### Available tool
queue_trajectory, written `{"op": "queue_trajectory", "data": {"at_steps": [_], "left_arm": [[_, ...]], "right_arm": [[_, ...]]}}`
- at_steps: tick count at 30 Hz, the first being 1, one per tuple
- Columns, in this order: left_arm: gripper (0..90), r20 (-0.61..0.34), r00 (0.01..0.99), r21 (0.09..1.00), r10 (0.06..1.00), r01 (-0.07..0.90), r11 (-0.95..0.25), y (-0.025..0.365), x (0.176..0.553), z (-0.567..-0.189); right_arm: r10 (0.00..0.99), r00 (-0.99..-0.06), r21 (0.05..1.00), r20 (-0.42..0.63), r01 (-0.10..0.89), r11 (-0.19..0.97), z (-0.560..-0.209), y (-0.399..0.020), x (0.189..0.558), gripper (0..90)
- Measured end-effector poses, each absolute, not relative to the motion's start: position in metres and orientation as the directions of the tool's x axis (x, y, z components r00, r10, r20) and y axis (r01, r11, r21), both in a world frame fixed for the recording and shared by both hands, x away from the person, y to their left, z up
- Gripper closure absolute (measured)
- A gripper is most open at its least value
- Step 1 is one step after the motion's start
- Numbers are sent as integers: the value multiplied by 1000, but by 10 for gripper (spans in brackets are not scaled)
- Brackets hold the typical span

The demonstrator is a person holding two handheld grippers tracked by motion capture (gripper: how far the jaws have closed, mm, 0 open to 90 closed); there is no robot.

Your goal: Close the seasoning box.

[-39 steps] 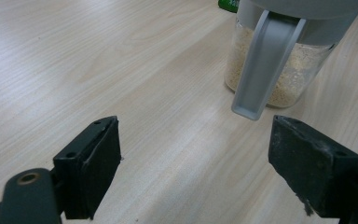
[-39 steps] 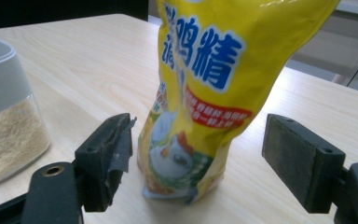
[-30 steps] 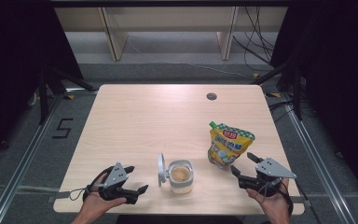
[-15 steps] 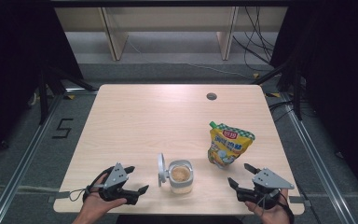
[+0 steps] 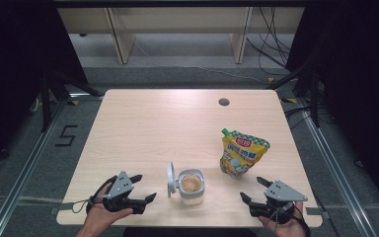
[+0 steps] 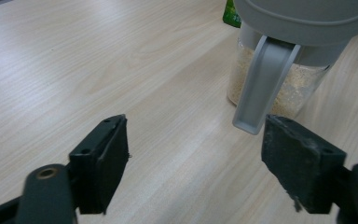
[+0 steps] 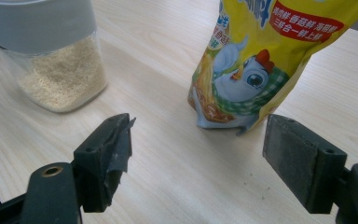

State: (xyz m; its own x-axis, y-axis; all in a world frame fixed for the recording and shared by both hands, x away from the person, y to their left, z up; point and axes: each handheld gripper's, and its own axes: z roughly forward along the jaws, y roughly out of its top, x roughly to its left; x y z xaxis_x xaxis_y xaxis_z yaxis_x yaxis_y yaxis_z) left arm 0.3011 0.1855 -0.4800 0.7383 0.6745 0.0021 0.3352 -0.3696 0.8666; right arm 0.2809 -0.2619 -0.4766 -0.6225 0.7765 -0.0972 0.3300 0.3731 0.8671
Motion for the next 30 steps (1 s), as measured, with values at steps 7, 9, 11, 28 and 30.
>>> {"op": "queue_trajectory", "data": {"at_steps": [7, 9, 11, 28, 30], "left_arm": [[667, 31, 742, 892, 669, 281, -353, 190, 298, -475], [765, 24, 731, 902, 682, 279, -331, 189, 296, -473], [846, 85, 740, 909, 667, 216, -356, 186, 297, -469], [891, 94, 793, 913, 602, 172, -369, 158, 298, -455], [892, 93, 795, 915, 599, 168, -366, 154, 298, -453]], "right_arm": [[776, -624, 860, -97, 340, 380, -478, -261, 282, 252], [777, -622, 860, -94, 342, 378, -478, -260, 282, 253], [782, -619, 851, -68, 373, 369, -478, -259, 281, 255], [786, -615, 859, -72, 362, 362, -479, -260, 282, 256], [782, -616, 863, -89, 344, 369, -479, -260, 283, 256]]}}
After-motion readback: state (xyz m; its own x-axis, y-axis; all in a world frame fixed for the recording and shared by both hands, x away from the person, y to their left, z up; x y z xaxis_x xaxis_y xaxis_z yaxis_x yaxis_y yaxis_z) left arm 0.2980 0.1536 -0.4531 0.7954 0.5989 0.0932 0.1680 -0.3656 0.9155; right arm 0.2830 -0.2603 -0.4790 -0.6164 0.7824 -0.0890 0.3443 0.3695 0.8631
